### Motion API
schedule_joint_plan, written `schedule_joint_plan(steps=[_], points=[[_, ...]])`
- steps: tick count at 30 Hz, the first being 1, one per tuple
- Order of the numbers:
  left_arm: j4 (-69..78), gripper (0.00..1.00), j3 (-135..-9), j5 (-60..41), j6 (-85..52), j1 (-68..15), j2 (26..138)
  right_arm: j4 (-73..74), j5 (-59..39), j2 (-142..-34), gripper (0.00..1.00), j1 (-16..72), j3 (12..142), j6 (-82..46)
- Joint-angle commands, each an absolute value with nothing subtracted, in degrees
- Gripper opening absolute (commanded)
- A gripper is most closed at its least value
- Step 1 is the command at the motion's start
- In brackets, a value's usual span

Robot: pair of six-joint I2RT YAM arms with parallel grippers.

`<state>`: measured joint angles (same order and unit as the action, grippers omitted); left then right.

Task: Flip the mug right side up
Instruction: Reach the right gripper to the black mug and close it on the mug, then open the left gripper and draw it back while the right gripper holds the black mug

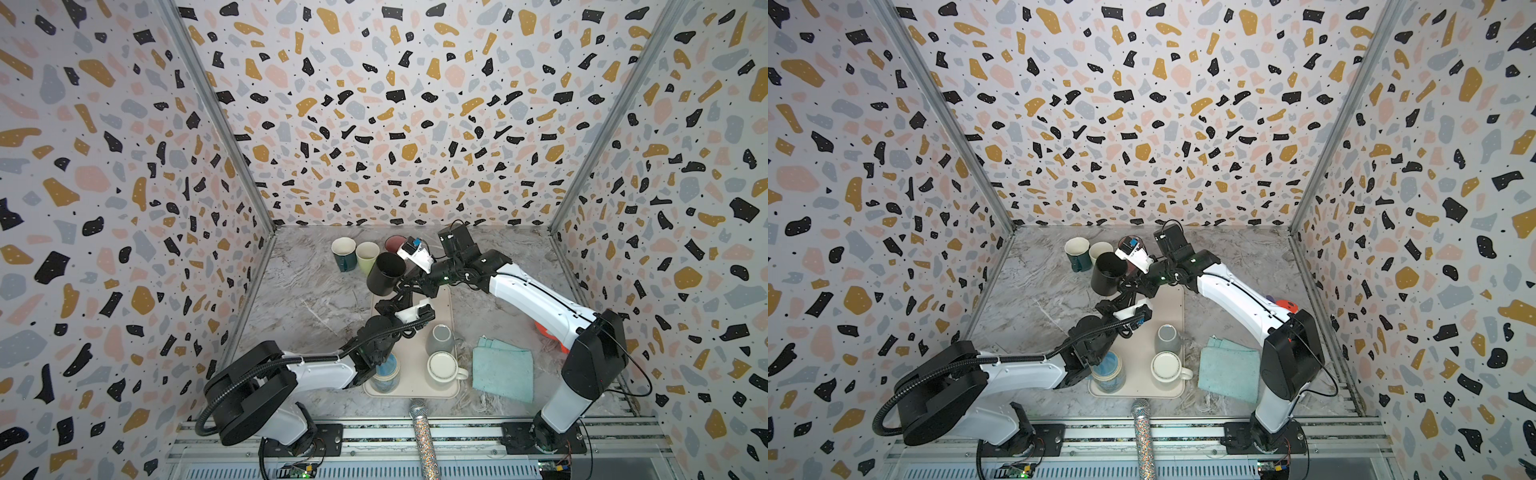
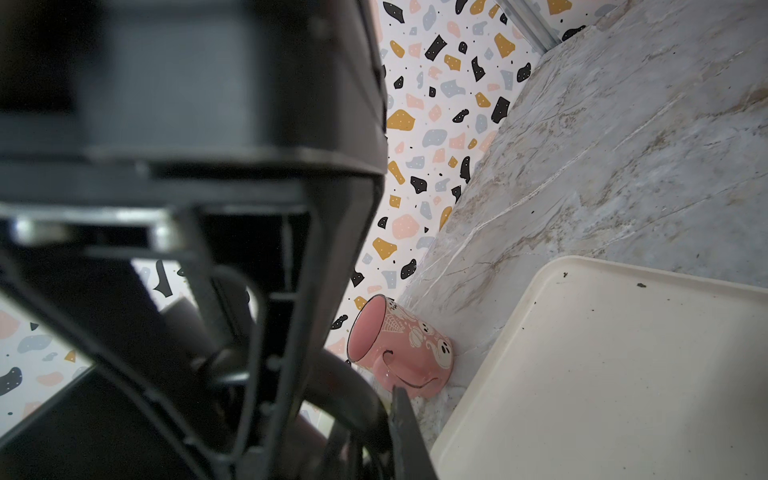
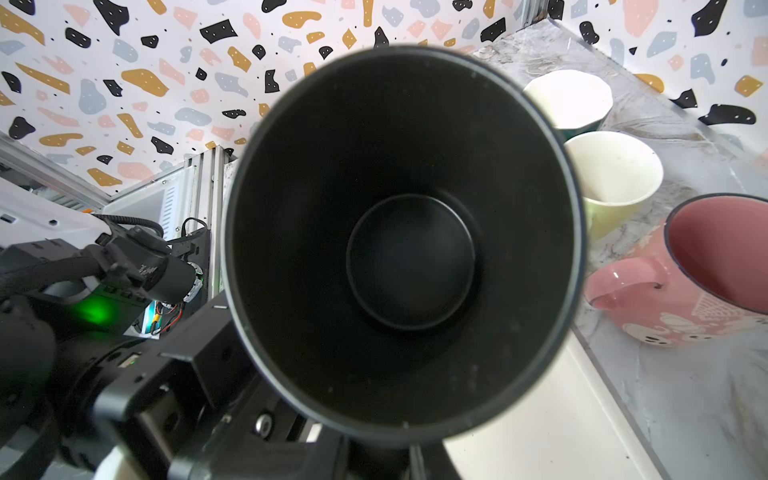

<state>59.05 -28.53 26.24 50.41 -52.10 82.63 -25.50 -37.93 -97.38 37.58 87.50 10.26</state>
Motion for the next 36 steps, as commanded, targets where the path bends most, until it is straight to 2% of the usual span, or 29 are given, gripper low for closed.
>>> schedule_joint_plan(steps=[1,10,14,20,24,32,36], points=[[67.54,0.00,-31.82,27.77,51.94,-52.47,80.77,-25.12,-35.64,-96.62,0.00,37.46,88.12,8.61],[65.49,0.24,-32.64,29.80,50.00,-52.49,80.11,-21.42,-33.26,-93.72,0.00,37.53,85.04,6.64],[63.86,0.30,-32.79,29.30,47.89,-52.56,78.60,-19.71,-31.71,-92.65,0.00,37.30,83.98,5.24],[61.09,0.33,-32.55,29.44,46.36,-52.54,76.36,-17.14,-26.83,-90.86,0.00,35.98,82.60,2.25],[56.74,0.33,-33.58,31.33,43.57,-52.54,74.26,-18.50,-20.09,-90.49,0.00,34.86,82.98,1.08],[48.92,0.36,-37.02,37.66,34.40,-52.31,69.68,-17.67,-12.81,-89.27,0.00,30.84,81.36,-2.52],[39.90,0.37,-41.07,36.10,24.26,-49.16,67.75,-19.26,-7.82,-92.24,0.00,29.55,83.81,-3.01]])
